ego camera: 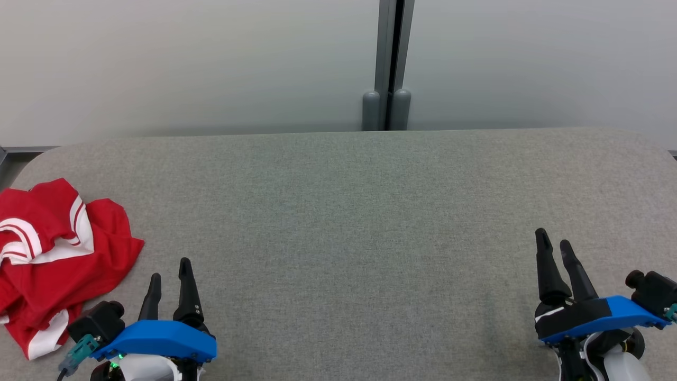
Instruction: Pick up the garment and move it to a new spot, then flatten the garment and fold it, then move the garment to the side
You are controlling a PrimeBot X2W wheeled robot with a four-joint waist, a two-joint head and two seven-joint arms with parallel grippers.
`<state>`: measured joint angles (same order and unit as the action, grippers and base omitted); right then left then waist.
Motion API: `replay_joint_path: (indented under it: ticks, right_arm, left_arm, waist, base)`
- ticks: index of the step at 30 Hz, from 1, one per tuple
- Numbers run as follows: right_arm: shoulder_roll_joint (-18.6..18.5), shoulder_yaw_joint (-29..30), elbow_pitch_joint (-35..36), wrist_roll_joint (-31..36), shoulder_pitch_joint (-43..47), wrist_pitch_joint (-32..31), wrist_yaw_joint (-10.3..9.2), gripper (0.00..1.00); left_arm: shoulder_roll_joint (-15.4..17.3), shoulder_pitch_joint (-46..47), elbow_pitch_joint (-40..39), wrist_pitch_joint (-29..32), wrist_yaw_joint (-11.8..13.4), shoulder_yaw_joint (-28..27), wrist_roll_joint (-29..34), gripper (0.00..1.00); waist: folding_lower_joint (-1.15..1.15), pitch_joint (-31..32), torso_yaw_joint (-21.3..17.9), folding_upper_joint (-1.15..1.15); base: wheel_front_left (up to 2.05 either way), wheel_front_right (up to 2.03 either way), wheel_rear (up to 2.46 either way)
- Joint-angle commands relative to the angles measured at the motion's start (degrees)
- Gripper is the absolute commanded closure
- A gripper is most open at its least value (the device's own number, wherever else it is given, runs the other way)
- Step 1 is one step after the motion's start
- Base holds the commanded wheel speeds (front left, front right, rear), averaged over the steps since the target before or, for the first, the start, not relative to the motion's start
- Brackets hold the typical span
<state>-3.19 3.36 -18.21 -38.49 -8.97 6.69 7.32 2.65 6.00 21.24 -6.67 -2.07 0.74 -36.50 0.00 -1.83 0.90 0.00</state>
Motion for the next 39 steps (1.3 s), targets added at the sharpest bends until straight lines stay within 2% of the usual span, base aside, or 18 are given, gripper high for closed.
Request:
replay_joint_path:
  ticks: [1, 21, 39]
  right_arm:
    - [-0.1, -0.1, 0.9, 1.6, -0.9, 0.5, 0.18, 0.00]
    - [0.2, -0.9, -2.9, 17.5, 0.7, 3.7, 0.19, 0.00]
    - [0.3, -1.2, -5.7, 27.5, 2.0, 5.9, 0.21, 0.00]
  left_arm:
    - [0.3, 1.3, -0.4, -0.5, 0.1, 0.2, 1.7, 0.00]
    - [1.5, 0.3, 2.3, -3.7, 1.0, 4.7, 16.0, 0.00]
    - [1.1, -1.5, 4.2, -5.9, 2.5, 6.5, 24.3, 0.00]
  waist:
    - [0.00, 0.0, 0.0, 0.00]
    - [0.00, 0.5, 0.3, 0.00]
    - [0.00, 1.1, 0.5, 0.00]
  base:
    - [0.00, 0.00, 0.00]
    - [0.00, 0.00, 0.00]
    - [0.00, 0.00, 0.00]
